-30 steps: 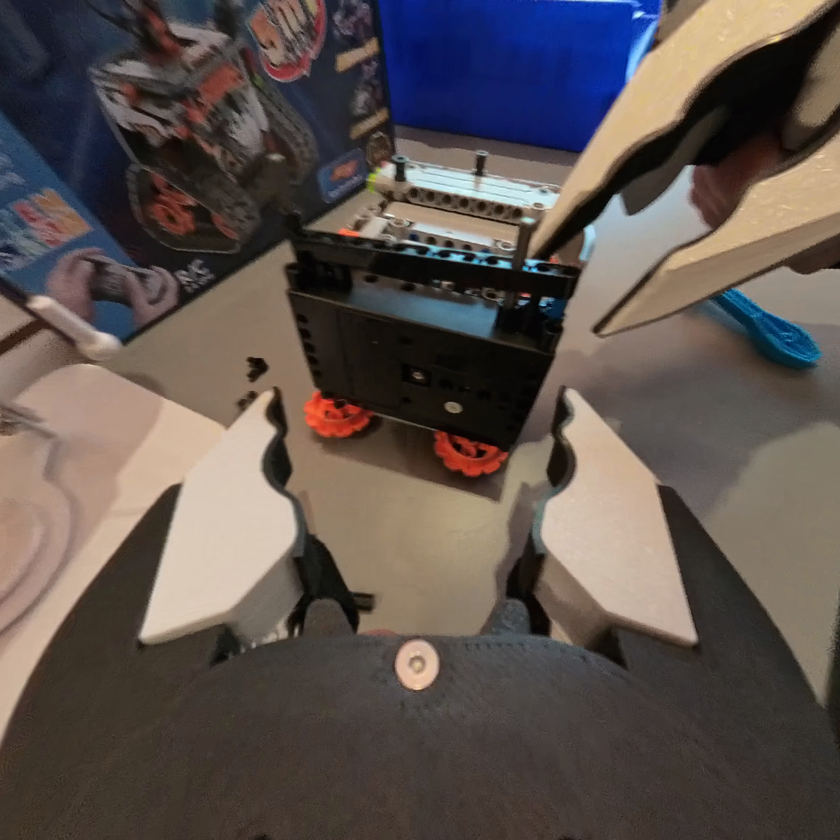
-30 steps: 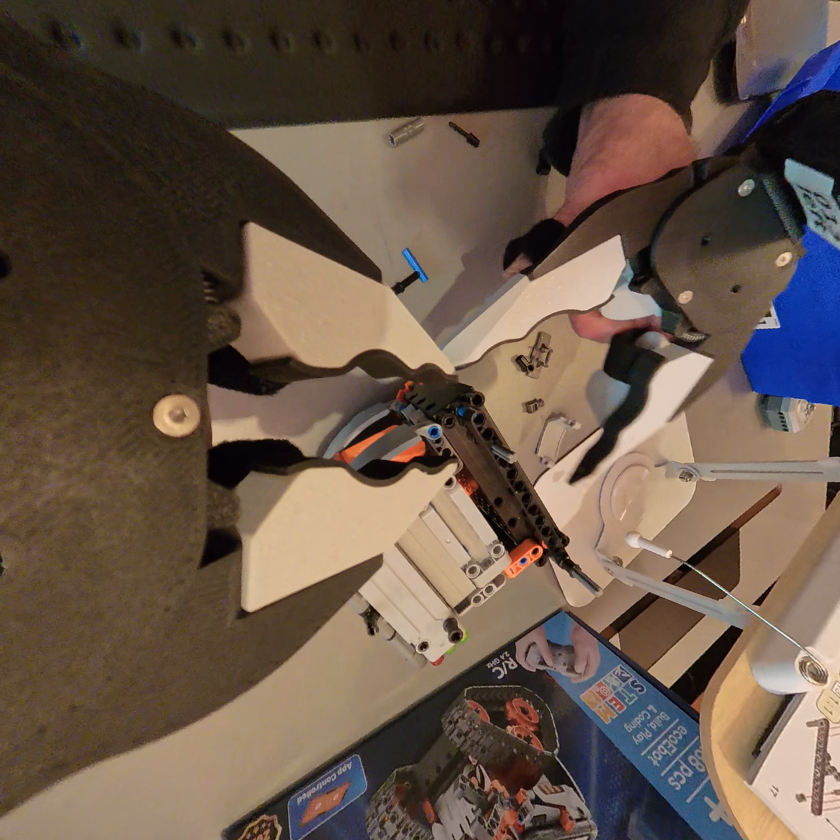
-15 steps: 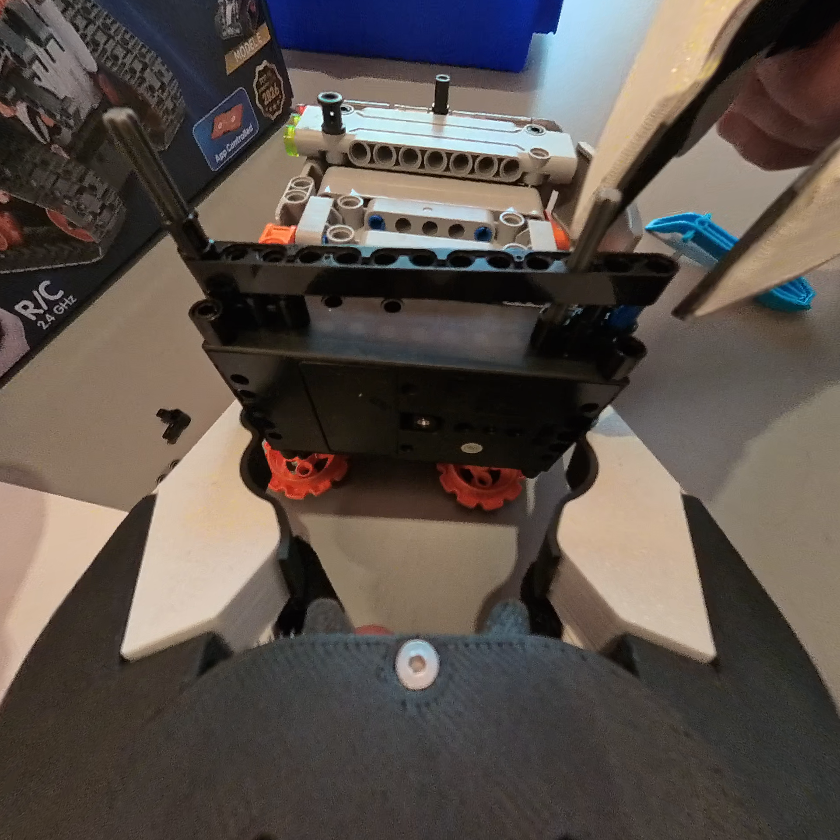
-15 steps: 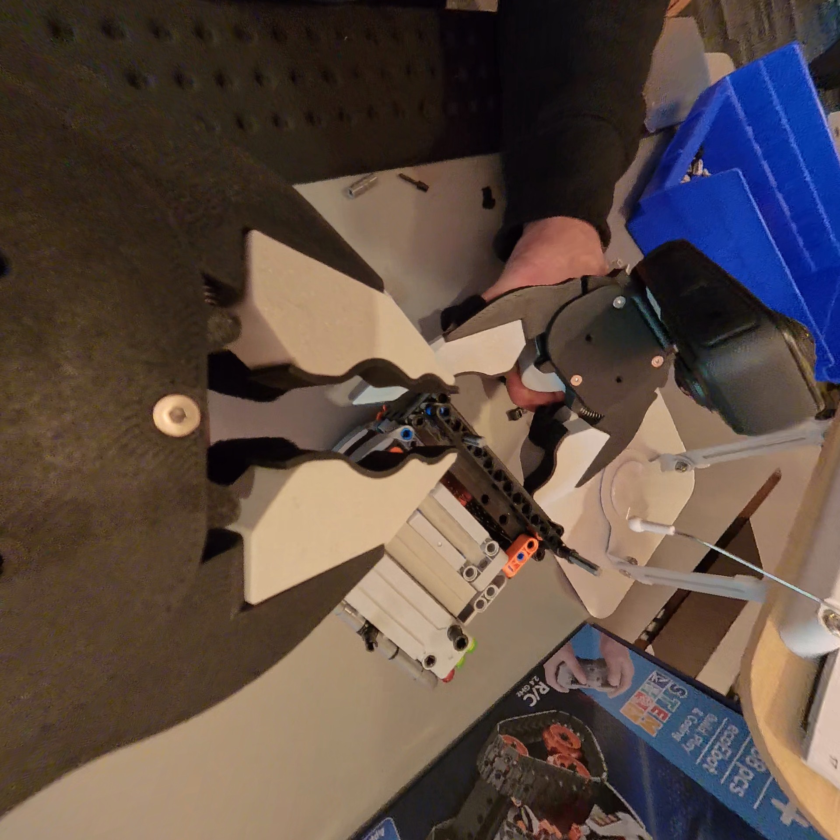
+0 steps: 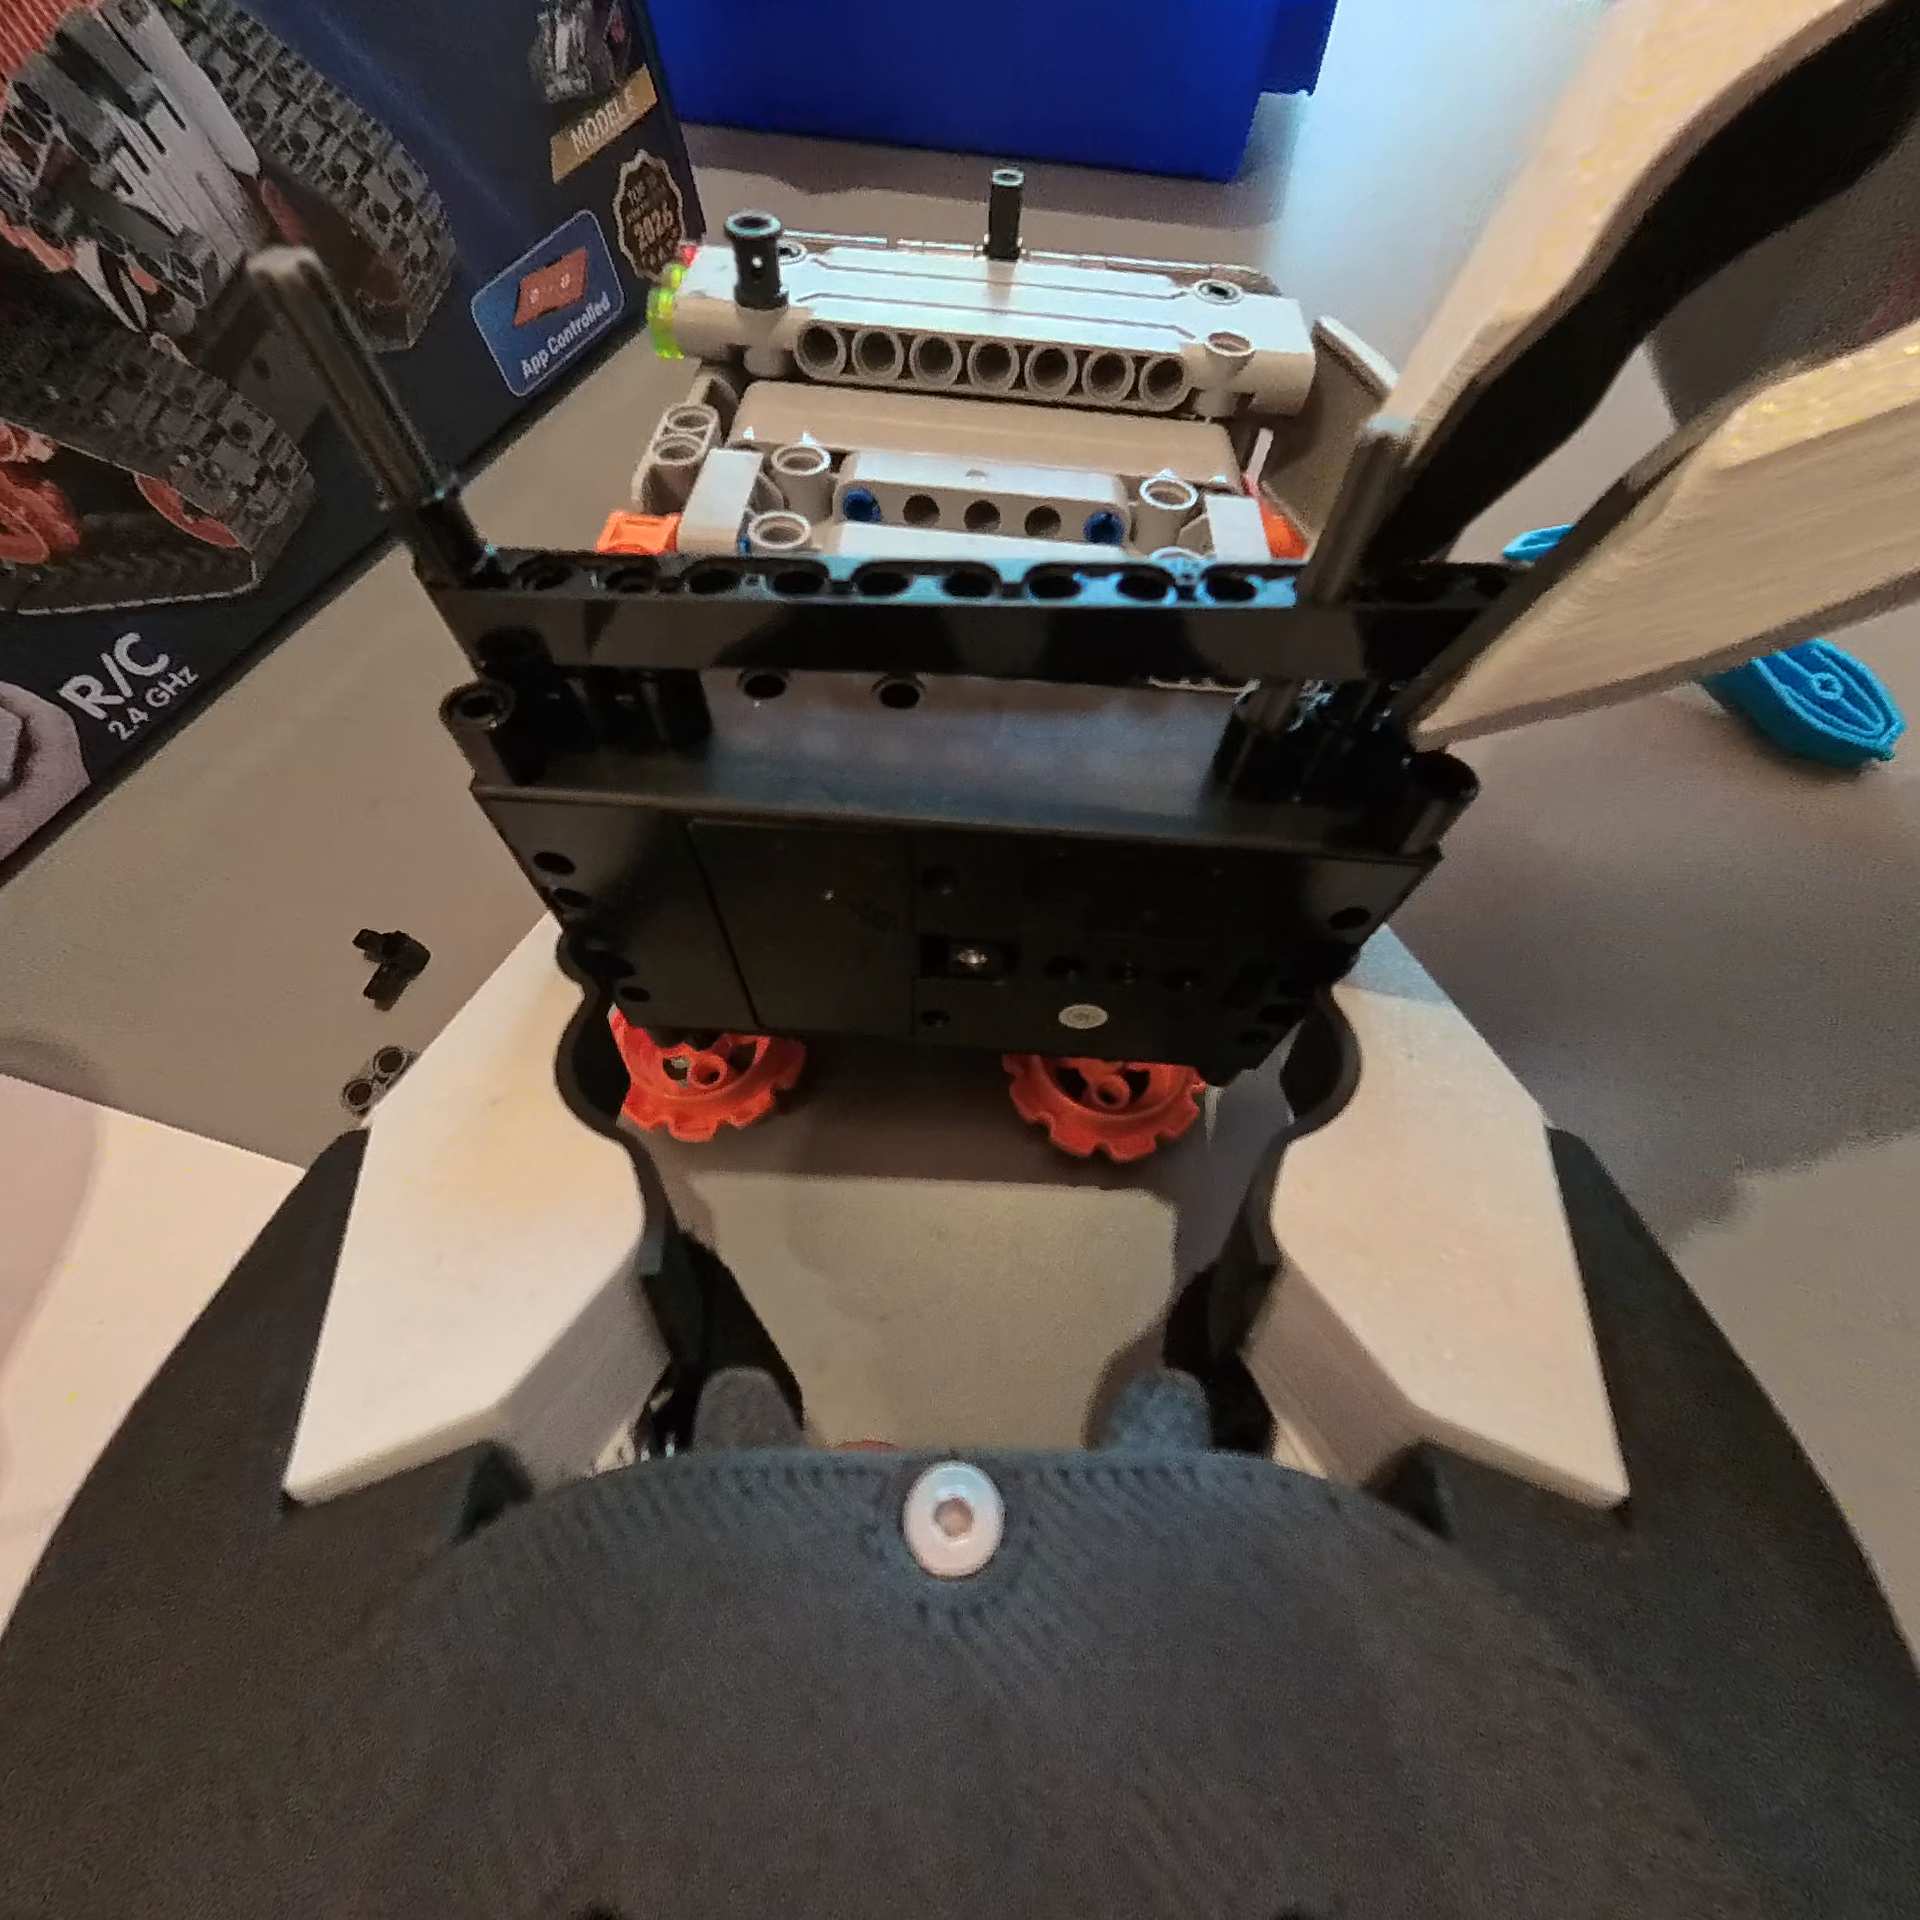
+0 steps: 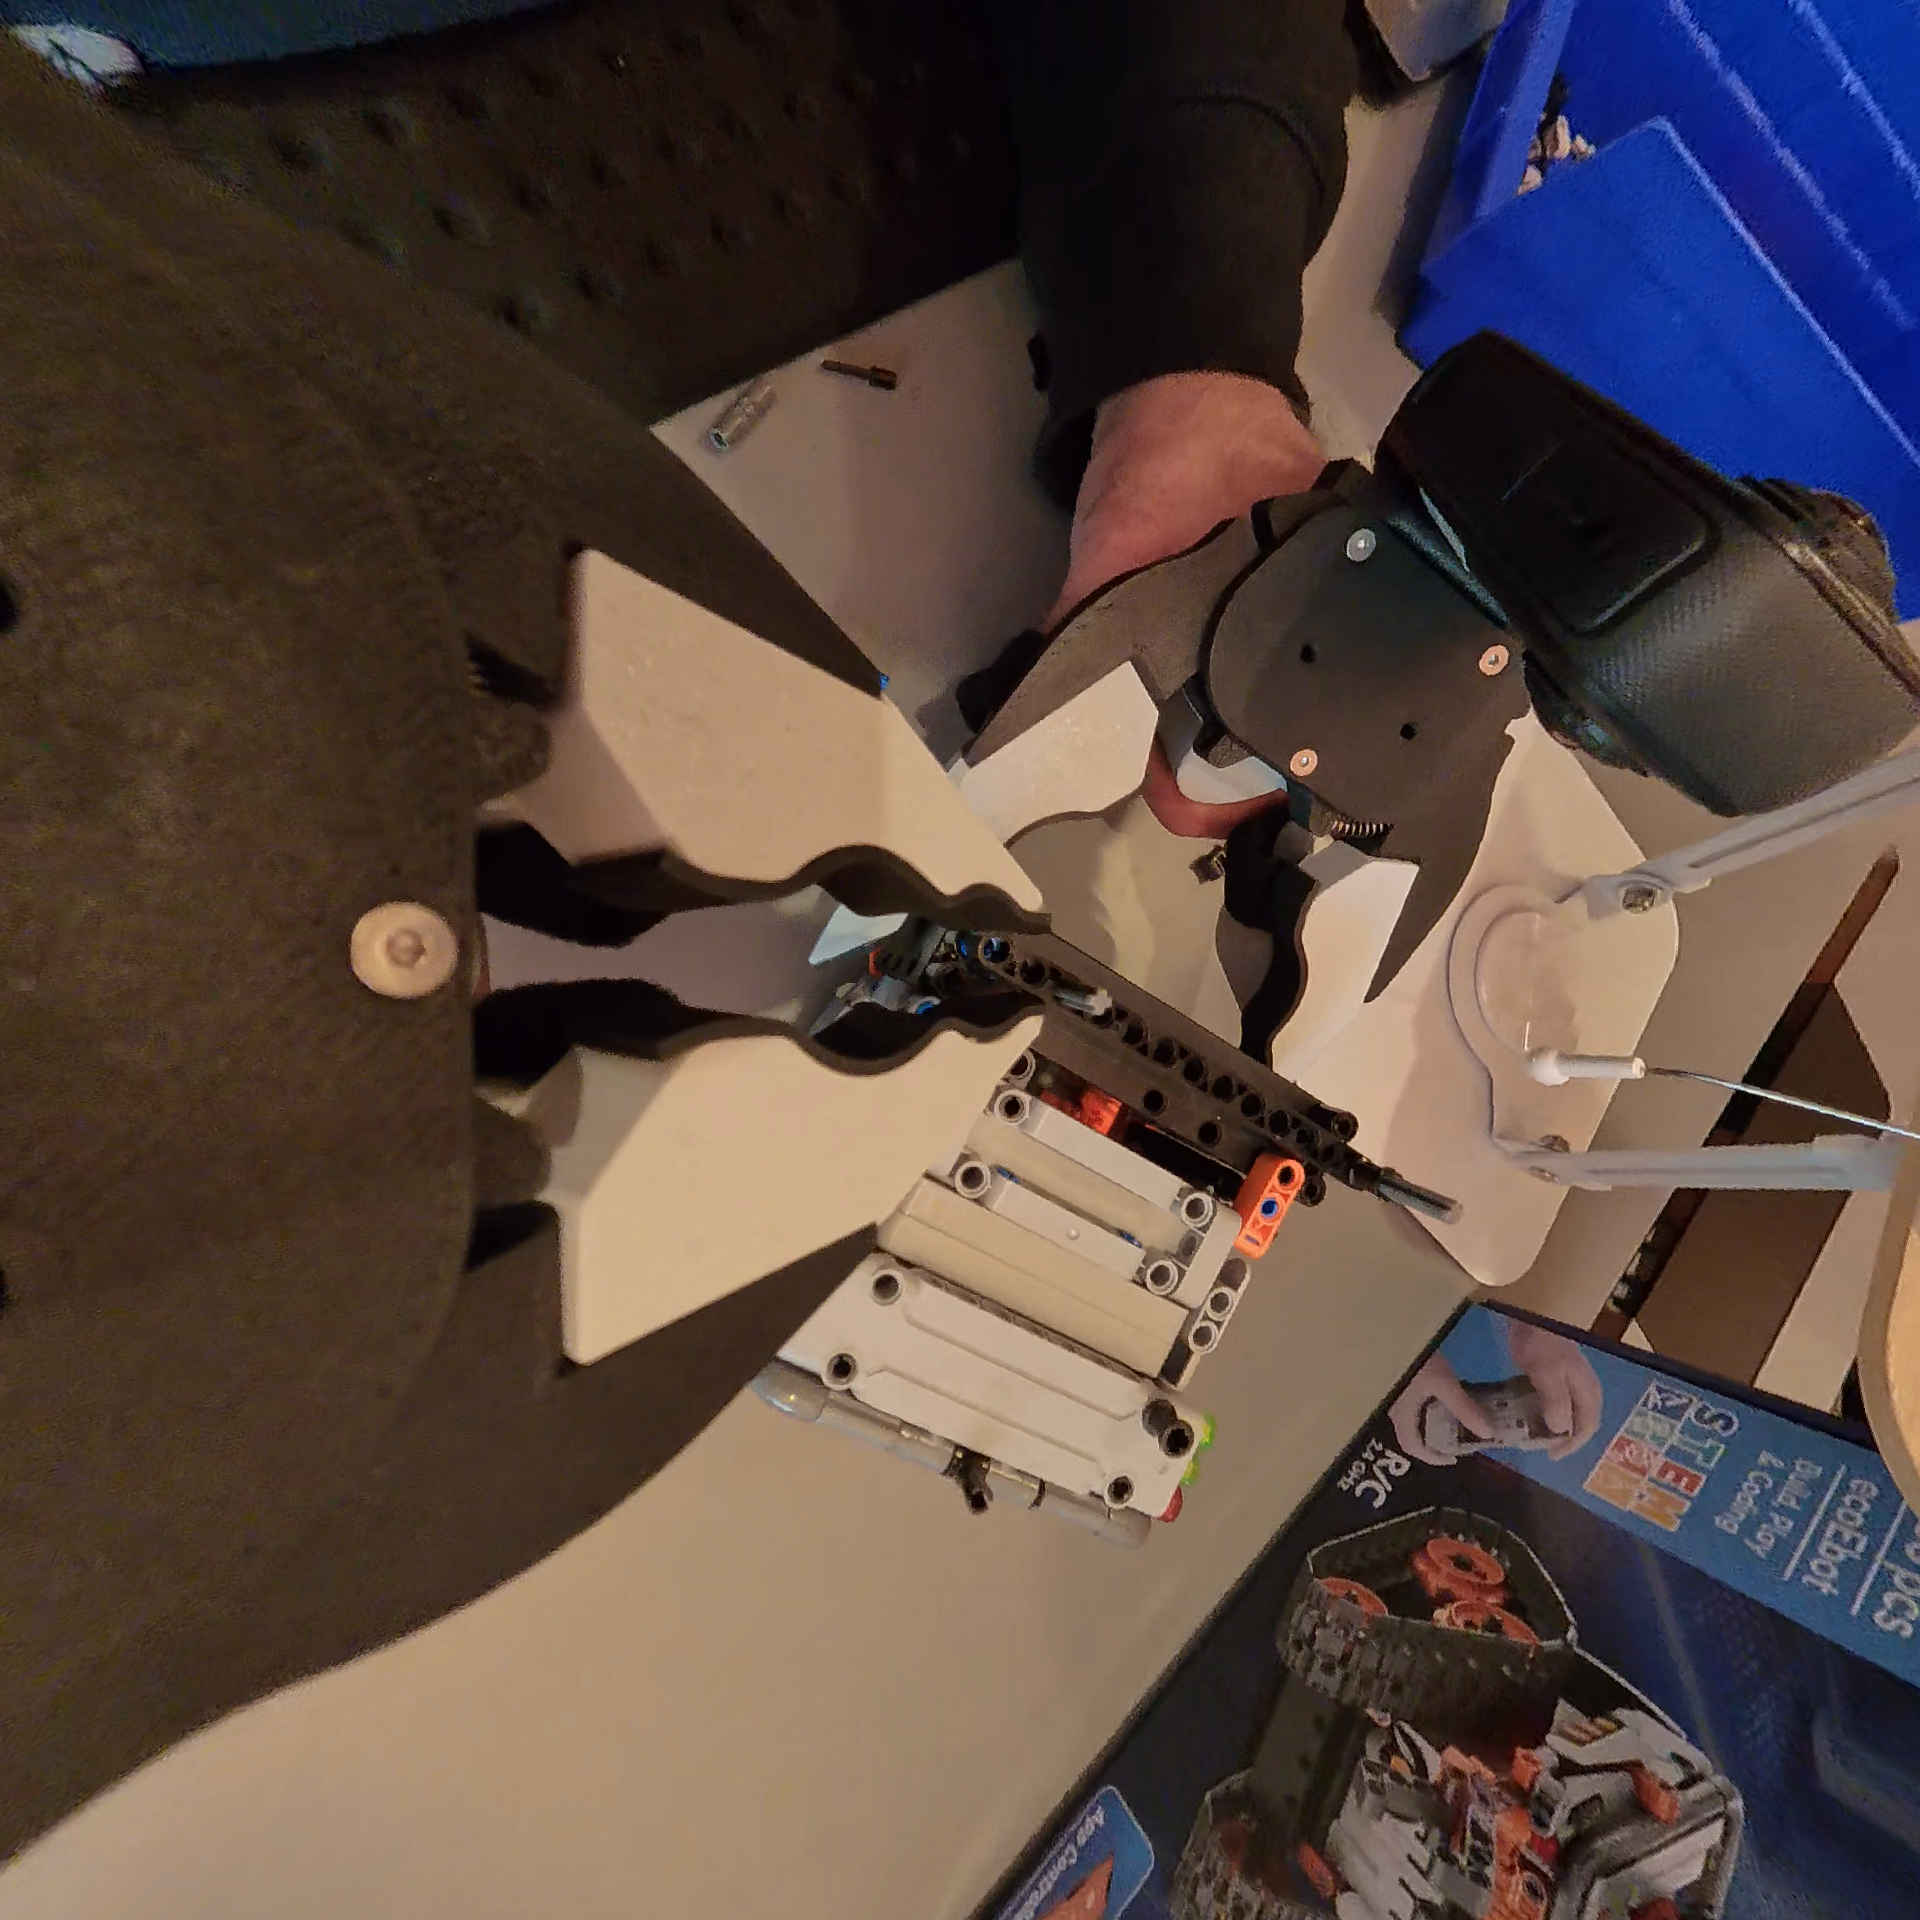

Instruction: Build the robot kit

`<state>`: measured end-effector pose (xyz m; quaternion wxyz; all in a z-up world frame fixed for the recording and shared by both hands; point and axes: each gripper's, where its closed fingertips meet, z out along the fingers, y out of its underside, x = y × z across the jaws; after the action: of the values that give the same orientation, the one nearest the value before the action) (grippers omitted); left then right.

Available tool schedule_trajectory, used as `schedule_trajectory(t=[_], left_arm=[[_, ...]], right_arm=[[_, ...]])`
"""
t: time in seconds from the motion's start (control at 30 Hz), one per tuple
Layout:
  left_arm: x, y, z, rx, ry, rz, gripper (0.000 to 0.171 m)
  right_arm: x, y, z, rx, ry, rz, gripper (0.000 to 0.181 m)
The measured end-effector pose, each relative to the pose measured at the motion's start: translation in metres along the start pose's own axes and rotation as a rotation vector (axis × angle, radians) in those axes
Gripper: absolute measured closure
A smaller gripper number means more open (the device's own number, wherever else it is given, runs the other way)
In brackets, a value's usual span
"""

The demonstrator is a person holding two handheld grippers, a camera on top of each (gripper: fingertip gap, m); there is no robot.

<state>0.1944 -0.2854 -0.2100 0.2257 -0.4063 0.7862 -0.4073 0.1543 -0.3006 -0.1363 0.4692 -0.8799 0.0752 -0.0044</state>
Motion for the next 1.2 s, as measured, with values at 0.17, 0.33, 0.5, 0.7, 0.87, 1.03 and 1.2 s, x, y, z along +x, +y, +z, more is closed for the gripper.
schedule_trajectory(t=[0.17,0.33,0.5,0.7,0.87,1.03,1.2], left_arm=[[-0.001,0.0,0.0,-0.006,-0.005,-0.015,0.042],[-0.001,0.0,0.001,-0.019,-0.01,-0.021,0.042],[-0.002,0.0,0.001,-0.029,-0.018,-0.02,0.042],[0.0,-0.002,0.001,-0.034,-0.039,-0.005,0.042],[0.0,-0.002,0.002,-0.05,-0.062,0.009,0.042],[0.003,-0.004,0.004,-0.053,-0.075,0.039,0.042],[0.002,-0.004,0.004,-0.053,-0.075,0.031,0.042]], right_arm=[[0.0,-0.001,0.001,0.037,0.069,0.02,0.173],[0.002,0.0,0.001,0.062,0.167,-0.038,0.175],[0.003,0.001,0.001,0.049,0.198,-0.074,0.175],[0.004,0.001,-0.007,0.016,0.078,0.05,0.174],[0.005,0.005,-0.011,-0.043,0.059,0.044,0.175],[0.004,0.011,-0.015,-0.093,0.062,-0.006,0.175],[-0.001,0.009,-0.013,-0.095,0.094,-0.081,0.176]])
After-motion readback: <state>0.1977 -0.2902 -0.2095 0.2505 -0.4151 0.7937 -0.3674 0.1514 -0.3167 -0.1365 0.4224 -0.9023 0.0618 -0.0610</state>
